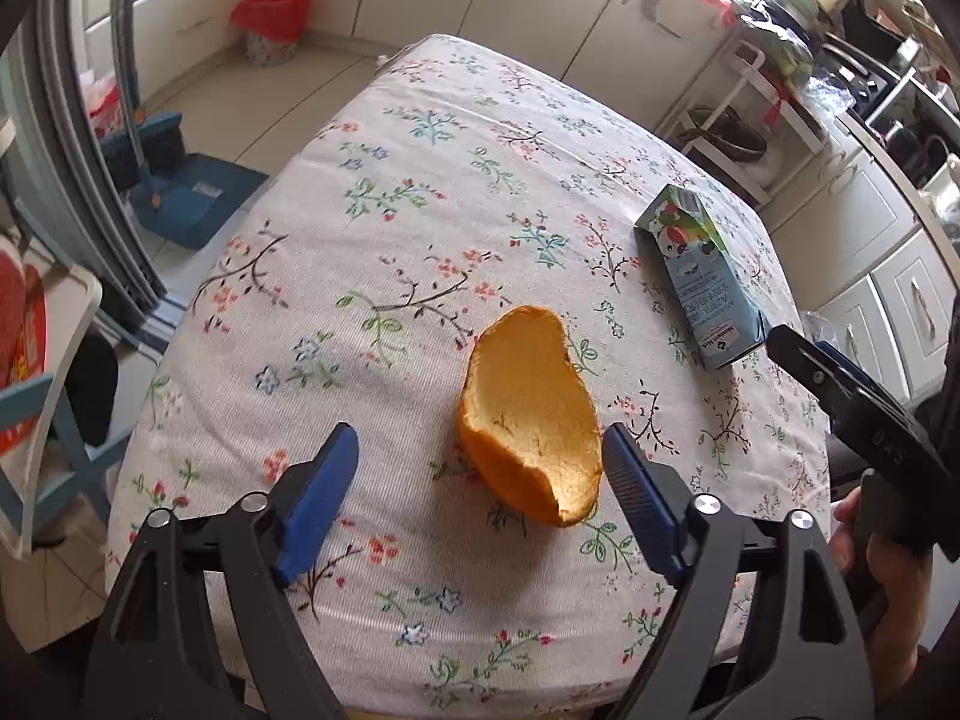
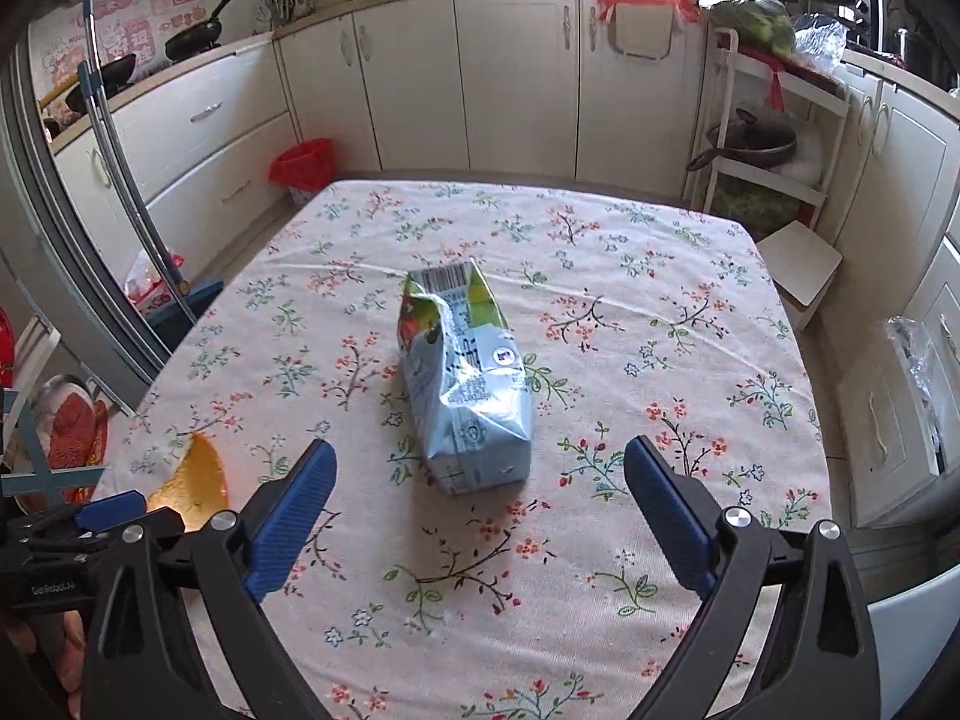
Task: Collect trash
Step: 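Raise both open tools back over the table toward the peel and carton, then grasp the orange peel with left tool while right tool grasps the blue juice carton, then lift the peel and carton and carry both down over the yellow bowl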
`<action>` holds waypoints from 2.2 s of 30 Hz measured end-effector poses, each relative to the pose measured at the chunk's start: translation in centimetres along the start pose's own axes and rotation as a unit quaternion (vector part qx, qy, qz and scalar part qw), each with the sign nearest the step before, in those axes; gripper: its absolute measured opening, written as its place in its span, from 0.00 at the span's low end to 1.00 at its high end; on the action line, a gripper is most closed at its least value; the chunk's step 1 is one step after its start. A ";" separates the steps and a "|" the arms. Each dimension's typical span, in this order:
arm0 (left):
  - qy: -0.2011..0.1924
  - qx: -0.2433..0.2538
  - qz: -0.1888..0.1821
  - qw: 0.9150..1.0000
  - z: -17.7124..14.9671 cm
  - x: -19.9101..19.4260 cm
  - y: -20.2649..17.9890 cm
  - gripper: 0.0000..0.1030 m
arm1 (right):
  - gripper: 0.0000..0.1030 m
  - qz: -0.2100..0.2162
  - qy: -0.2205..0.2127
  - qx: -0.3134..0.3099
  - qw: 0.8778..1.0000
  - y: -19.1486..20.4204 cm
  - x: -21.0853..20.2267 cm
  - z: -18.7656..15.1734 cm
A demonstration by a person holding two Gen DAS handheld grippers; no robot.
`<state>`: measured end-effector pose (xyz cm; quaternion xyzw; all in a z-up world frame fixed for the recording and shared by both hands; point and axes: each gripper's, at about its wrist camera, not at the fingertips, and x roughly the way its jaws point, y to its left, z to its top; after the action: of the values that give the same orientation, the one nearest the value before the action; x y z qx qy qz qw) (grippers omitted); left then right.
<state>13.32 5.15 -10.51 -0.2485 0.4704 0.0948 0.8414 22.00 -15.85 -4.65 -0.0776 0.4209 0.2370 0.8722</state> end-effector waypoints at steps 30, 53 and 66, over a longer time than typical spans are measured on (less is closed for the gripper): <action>-0.011 0.071 0.016 0.997 1.1 1.3 -1.7 0.46 | 0.55 0.039 0.073 0.015 0.996 -0.2 4.9 0.6; -0.014 0.147 0.010 0.989 -0.2 0.9 -4.1 0.07 | 0.55 0.065 0.066 0.010 0.996 0.6 4.2 0.3; 0.001 0.150 0.005 0.989 -0.3 1.2 -4.2 0.06 | 0.54 0.078 0.062 0.028 0.995 0.6 4.7 0.3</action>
<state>15.44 1.33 -10.27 -0.1168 0.4814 0.0274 0.8682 24.39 -13.65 -8.04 -0.0348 0.4851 0.2873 0.8252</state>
